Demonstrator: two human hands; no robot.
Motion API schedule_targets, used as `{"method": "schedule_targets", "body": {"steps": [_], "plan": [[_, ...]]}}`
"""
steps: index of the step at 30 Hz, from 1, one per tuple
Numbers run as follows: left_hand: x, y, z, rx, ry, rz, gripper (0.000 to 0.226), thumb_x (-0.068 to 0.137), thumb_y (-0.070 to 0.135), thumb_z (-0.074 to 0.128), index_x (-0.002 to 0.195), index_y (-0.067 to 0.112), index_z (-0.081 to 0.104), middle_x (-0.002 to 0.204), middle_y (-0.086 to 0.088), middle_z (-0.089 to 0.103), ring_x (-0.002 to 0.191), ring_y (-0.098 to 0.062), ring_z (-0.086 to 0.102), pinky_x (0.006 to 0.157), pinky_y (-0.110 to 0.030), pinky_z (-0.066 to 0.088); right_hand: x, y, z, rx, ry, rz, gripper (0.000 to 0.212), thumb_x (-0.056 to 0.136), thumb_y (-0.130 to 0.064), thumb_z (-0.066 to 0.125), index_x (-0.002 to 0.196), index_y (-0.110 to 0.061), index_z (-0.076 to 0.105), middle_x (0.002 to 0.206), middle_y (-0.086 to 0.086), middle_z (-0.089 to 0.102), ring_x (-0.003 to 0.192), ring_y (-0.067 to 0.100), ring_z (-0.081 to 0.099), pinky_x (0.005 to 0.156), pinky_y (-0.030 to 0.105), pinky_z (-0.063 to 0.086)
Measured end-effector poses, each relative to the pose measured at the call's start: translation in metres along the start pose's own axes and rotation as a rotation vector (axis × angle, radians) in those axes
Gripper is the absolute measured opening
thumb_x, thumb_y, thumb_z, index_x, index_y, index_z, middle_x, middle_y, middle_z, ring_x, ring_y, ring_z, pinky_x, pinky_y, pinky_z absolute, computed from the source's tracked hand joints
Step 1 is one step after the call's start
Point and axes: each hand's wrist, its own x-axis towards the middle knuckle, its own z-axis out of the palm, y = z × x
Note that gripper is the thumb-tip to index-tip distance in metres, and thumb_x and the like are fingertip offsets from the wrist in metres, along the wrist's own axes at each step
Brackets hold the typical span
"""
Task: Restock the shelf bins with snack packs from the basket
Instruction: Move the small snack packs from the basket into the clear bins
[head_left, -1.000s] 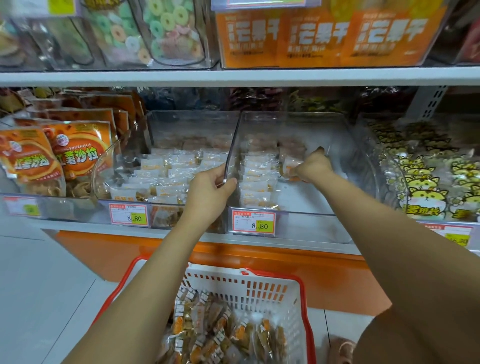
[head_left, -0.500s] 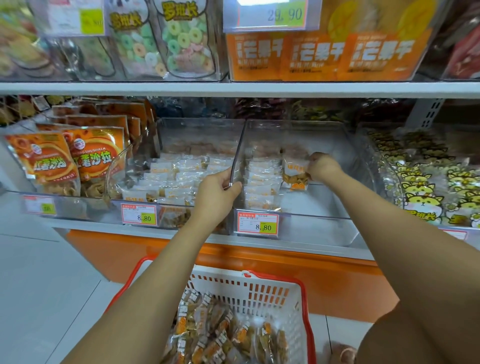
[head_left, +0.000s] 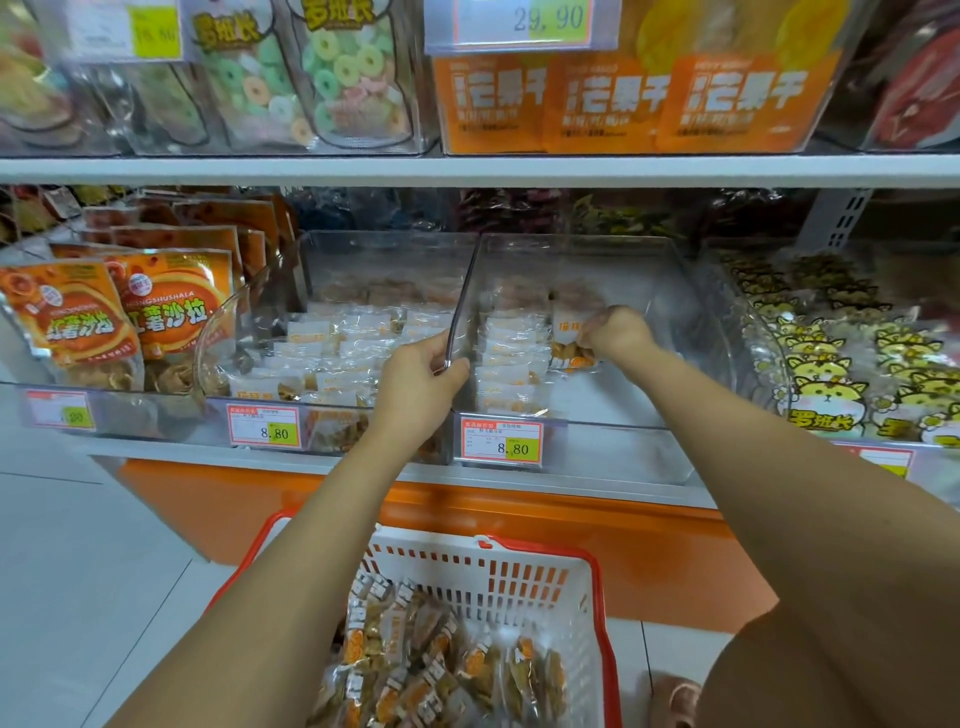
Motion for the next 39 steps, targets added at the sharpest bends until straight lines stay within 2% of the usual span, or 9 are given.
{"method": "schedule_targets", "body": {"steps": [3,7,14,17,20,27,32,35,39], "plan": [[-0.001,0.000,-0.001,-0.004,-0.006,-0.007,0.021,0.095,0.015,0.054,0.111,0.019,0.067,0.094,0.005,0.070,0.082,-0.003,0.062,0.060,-0.009,0.041,-0.008,0.000,-0.005,-0.021,-0.010,-0.009,0.008,0.093,-0.008,0.050,0.089,-0.007,0.057,0.095,0.013,0.056,0.091,0.027,0.054,0.077,0.026,0.041],[-0.002,0.001,-0.001,-0.008,-0.006,-0.001,0.022,0.095,0.016,0.055,0.113,0.016,0.067,0.097,0.002,0.070,0.087,-0.009,0.064,0.066,-0.014,0.044,-0.027,-0.003,-0.009,-0.025,0.076,-0.081,0.023,0.090,-0.007,0.051,0.103,0.004,0.067,0.111,0.019,0.066,0.109,0.033,0.059,0.092,0.035,0.049],[-0.028,0.004,-0.009,-0.019,0.093,0.108,0.034,0.093,0.025,0.060,0.126,0.019,0.059,0.107,0.019,0.060,0.094,0.007,0.056,0.082,-0.007,0.043,-0.097,-0.015,-0.031,0.104,0.280,-0.391,0.030,0.092,-0.024,0.057,0.067,-0.010,0.051,0.059,-0.002,0.049,0.068,0.018,0.049,0.059,0.026,0.028],[-0.061,-0.007,-0.016,0.060,0.183,0.223,0.012,0.095,0.026,0.057,0.099,0.020,0.066,0.094,0.008,0.068,0.084,0.000,0.060,0.073,-0.014,0.047,-0.141,-0.021,-0.033,-0.090,0.255,-0.717,0.037,0.093,-0.029,0.056,0.062,-0.013,0.045,0.055,-0.003,0.044,0.058,0.016,0.042,0.056,0.030,0.025],[-0.091,-0.029,-0.015,0.144,0.126,0.258,0.027,0.095,0.027,0.055,0.074,0.014,0.064,0.069,0.003,0.064,0.067,-0.007,0.058,0.062,-0.023,0.044,-0.173,-0.010,-0.015,-0.269,0.041,-0.851,0.038,0.094,-0.033,0.054,0.062,-0.017,0.041,0.058,-0.003,0.044,0.056,0.015,0.042,0.054,0.031,0.028],[-0.141,-0.134,0.020,0.446,-0.424,-0.175,0.023,0.093,0.020,0.056,0.079,0.006,0.067,0.077,-0.008,0.068,0.070,-0.018,0.061,0.056,-0.020,0.040,-0.178,0.076,0.049,-0.747,-0.306,-0.222,0.017,0.092,-0.013,0.048,0.099,-0.010,0.064,0.102,0.010,0.064,0.094,0.026,0.061,0.072,0.031,0.047],[-0.182,-0.212,0.037,0.620,-0.649,-0.380,0.025,0.092,0.029,0.058,0.090,0.006,0.066,0.086,-0.010,0.067,0.077,-0.020,0.062,0.068,-0.030,0.050,-0.175,0.125,0.079,-0.542,-0.495,0.018,0.027,0.098,-0.033,0.045,0.088,-0.013,0.060,0.078,-0.001,0.057,0.072,0.013,0.052,0.062,0.024,0.043],[-0.200,-0.239,0.043,0.530,-0.687,-0.459,0.025,0.094,0.019,0.055,0.105,-0.003,0.058,0.079,-0.012,0.058,0.070,-0.017,0.051,0.069,-0.031,0.050,-0.184,0.139,0.103,-0.274,-0.505,0.183,0.021,0.094,-0.017,0.056,0.073,-0.013,0.056,0.073,-0.001,0.057,0.065,0.013,0.058,0.056,0.019,0.049],[-0.207,-0.248,0.050,0.558,-0.572,-0.452,0.025,0.096,0.027,0.051,0.112,0.009,0.054,0.082,-0.005,0.064,0.073,-0.018,0.061,0.061,-0.028,0.048,-0.193,0.148,0.129,-0.306,-0.462,0.179,0.033,0.094,-0.003,0.045,0.063,-0.011,0.047,0.066,0.002,0.050,0.054,0.012,0.044,0.050,0.019,0.038]]}}
